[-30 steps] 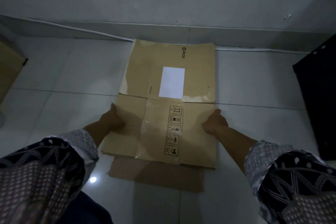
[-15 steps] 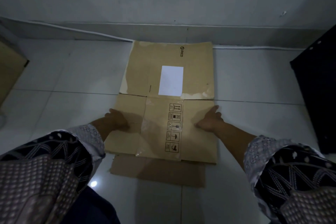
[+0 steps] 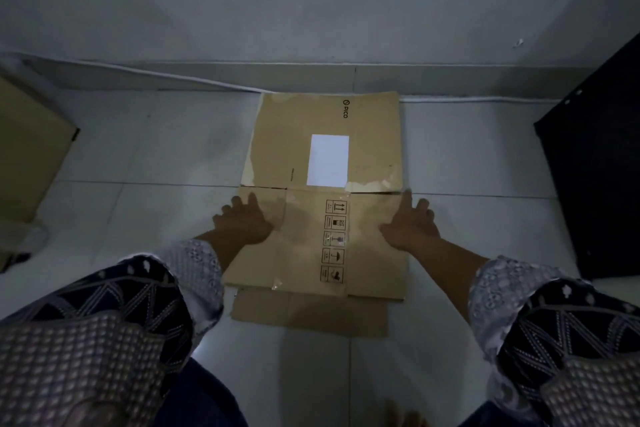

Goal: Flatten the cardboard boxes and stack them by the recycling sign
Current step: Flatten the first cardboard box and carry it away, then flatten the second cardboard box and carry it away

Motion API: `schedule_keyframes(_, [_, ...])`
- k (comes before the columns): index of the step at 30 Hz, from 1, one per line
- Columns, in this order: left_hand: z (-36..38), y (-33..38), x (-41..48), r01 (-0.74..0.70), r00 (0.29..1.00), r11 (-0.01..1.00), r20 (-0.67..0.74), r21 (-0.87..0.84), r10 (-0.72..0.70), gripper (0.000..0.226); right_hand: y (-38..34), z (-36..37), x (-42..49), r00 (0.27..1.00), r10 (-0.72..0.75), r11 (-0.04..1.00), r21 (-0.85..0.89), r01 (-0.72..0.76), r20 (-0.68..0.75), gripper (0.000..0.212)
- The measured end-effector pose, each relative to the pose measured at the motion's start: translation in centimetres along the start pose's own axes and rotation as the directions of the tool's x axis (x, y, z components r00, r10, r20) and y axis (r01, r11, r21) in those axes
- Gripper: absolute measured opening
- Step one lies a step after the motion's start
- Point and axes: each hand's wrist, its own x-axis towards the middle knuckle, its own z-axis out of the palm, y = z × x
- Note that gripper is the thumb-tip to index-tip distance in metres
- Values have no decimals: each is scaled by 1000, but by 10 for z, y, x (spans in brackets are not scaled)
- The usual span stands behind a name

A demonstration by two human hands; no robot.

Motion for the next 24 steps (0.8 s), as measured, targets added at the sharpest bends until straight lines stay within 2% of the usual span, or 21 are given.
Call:
schedule_keyframes(10, [-204,16,-246,-257,966,961,7,103,258,85,16,-218,-237,997,62,996,67,-59,-40,94])
schedule_keyframes(14, [-284,17,-347,-336,940,935,-28,112,341,77,28,-307,-335,988,112,993,48,-107,-107,91])
schedule_keyframes(17, [-331,26,-411,-389,917,911,-37,138,397,81,39,-367,-392,973,133,990,69,-123,-187,88])
schedule_keyframes(24, [-401,88,-513,-547,810,813,-121,199,574,81,97,-460,-483,922,229,971,140,-194,-311,94])
